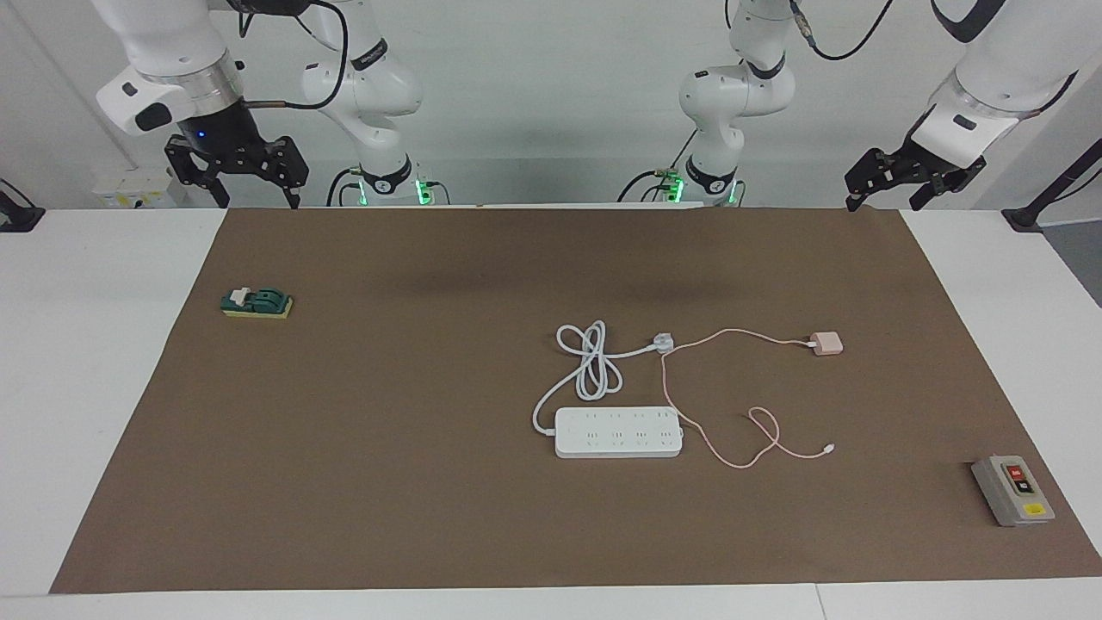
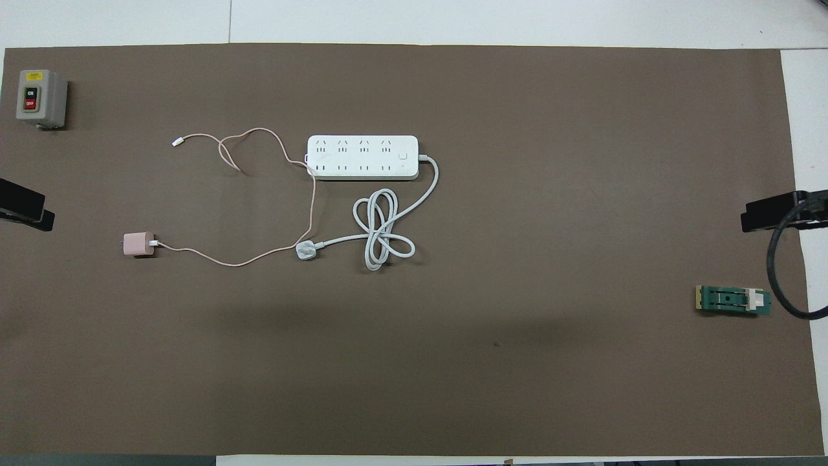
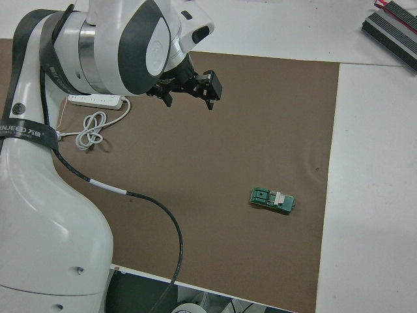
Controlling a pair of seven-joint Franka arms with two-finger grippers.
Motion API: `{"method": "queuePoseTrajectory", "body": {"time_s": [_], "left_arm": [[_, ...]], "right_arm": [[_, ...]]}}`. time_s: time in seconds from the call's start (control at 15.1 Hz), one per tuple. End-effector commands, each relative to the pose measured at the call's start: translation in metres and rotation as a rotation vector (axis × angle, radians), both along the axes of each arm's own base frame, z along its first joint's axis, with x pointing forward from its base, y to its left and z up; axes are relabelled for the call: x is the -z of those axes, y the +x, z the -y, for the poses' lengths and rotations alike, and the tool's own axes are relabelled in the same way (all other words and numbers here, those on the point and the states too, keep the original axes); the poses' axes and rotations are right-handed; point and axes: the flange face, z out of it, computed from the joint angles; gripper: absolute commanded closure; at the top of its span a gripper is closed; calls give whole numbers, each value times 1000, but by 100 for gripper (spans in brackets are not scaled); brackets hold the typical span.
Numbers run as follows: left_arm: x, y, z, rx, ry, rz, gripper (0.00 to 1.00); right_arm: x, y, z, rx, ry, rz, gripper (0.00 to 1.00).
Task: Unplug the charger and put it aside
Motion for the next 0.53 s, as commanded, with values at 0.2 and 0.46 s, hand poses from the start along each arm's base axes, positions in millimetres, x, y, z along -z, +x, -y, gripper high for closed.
{"method": "queuePoseTrajectory", "body": {"time_s": [0.2, 0.46], "left_arm": [[3, -11, 8, 17, -14, 26, 0], [12, -12, 8, 20, -14, 46, 0]], "right_arm": [[-2, -5, 0, 22, 62, 19, 0], [-2, -7, -4, -44, 61, 15, 0]]}}
